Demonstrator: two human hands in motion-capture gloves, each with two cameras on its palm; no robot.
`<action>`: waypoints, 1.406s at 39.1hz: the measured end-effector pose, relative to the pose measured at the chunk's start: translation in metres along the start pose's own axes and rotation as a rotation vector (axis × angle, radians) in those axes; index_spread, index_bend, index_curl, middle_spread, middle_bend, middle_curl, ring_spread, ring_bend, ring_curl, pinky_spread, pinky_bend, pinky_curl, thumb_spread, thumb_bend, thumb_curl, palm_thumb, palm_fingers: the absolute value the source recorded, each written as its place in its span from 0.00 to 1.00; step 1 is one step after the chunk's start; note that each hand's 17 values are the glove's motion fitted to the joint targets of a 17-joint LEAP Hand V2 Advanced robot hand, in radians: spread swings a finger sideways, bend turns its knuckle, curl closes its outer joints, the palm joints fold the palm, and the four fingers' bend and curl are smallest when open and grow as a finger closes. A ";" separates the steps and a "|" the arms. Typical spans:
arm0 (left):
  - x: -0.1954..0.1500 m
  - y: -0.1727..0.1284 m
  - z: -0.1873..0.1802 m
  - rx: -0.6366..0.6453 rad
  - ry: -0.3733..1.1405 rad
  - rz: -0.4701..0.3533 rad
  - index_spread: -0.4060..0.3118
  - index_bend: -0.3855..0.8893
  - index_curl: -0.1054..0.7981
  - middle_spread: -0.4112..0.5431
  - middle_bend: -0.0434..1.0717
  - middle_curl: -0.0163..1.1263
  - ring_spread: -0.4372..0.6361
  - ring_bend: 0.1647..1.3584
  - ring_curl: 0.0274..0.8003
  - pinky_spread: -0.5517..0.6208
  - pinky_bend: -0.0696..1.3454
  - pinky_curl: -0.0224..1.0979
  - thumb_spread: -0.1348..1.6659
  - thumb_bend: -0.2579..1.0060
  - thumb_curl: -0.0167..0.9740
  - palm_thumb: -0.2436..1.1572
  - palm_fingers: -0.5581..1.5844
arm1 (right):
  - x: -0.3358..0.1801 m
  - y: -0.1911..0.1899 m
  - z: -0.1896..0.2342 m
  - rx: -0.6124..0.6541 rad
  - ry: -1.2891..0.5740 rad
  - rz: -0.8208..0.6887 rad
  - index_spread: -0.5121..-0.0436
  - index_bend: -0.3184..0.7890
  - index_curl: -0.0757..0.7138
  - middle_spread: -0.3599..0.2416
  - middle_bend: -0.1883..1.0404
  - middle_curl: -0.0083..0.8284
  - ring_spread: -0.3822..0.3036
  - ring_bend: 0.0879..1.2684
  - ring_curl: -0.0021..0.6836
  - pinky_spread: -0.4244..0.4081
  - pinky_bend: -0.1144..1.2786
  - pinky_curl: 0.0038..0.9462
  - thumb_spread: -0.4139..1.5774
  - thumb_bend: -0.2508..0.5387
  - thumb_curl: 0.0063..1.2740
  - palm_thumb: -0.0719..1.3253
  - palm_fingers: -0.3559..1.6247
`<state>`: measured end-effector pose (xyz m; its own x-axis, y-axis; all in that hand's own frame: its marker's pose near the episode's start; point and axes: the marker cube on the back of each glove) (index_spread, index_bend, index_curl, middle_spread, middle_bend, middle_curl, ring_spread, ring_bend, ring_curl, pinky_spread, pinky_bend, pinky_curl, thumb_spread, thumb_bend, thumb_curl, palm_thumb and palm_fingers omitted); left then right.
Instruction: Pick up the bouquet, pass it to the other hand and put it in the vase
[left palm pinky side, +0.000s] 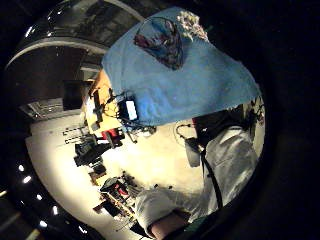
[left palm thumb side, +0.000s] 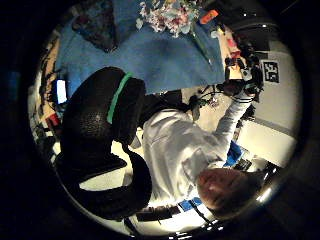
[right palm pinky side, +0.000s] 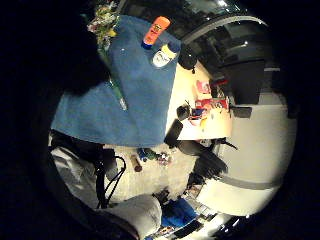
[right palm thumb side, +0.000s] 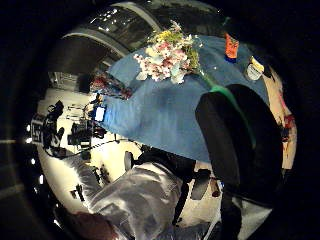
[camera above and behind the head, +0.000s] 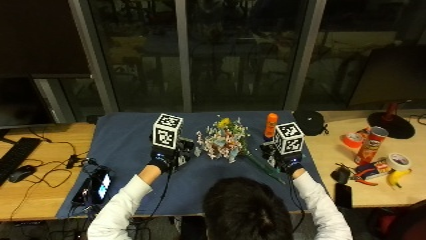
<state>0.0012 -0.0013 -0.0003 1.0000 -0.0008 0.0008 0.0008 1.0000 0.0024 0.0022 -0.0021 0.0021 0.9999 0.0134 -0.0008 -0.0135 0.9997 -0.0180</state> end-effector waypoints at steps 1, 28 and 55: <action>0.000 0.000 0.000 0.000 -0.003 -0.001 0.55 0.39 0.15 0.52 0.17 0.04 0.48 0.24 0.08 0.52 0.35 0.11 0.33 0.31 0.06 0.32 0.45 | 0.000 0.000 0.000 -0.004 -0.001 0.003 0.73 0.43 0.15 0.55 0.25 0.04 0.51 0.28 0.13 0.53 0.47 0.13 0.42 0.62 0.02 0.29 0.50; 0.061 -0.050 0.033 0.162 0.080 0.128 0.53 0.42 0.33 0.63 0.20 0.20 0.59 0.37 0.30 0.60 0.40 0.29 0.75 0.25 0.20 0.35 0.38 | 0.002 -0.020 -0.030 -0.019 -0.077 0.092 0.48 0.33 0.31 0.62 0.33 0.23 0.64 0.43 0.42 0.75 0.64 0.35 0.86 0.65 0.09 0.34 0.41; 0.069 -0.060 0.061 0.146 0.074 0.160 0.53 0.41 0.41 0.62 0.20 0.26 0.60 0.36 0.33 0.62 0.37 0.32 0.78 0.20 0.27 0.37 0.38 | 0.080 -0.097 0.080 -0.210 -0.202 0.417 0.74 0.35 0.18 0.64 0.40 0.41 0.53 0.55 0.51 0.65 0.71 0.38 0.76 0.33 0.17 0.28 0.41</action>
<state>0.0699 -0.0618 0.0608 0.9848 0.1630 -0.0605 -0.1523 0.9765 0.1524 0.0836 -0.0966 0.0838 0.8895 0.4343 0.1424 -0.3901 0.8838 -0.2582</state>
